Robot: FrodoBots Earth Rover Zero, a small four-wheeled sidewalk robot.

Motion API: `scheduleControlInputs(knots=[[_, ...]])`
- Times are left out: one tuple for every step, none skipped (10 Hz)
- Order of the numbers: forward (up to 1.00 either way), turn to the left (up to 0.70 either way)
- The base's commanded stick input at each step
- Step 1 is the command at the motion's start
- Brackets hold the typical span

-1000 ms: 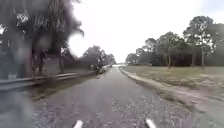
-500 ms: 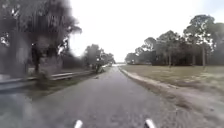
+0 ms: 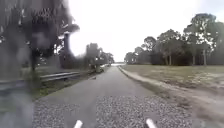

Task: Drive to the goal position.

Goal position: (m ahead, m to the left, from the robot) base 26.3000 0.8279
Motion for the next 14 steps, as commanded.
scheduleControlInputs(knots=[[0.98, 0.0], [0.98, 0.0], [0.98, 0.0], [0.98, 0.0], [0.98, 0.0], [0.98, 0.0], [0.98, 0.0], [0.98, 0.0], [0.98, 0.02], [0.98, 0.07], [0.98, 0.29], [0.98, 0.33], [0.98, 0.15], [0.98, 0.0]])
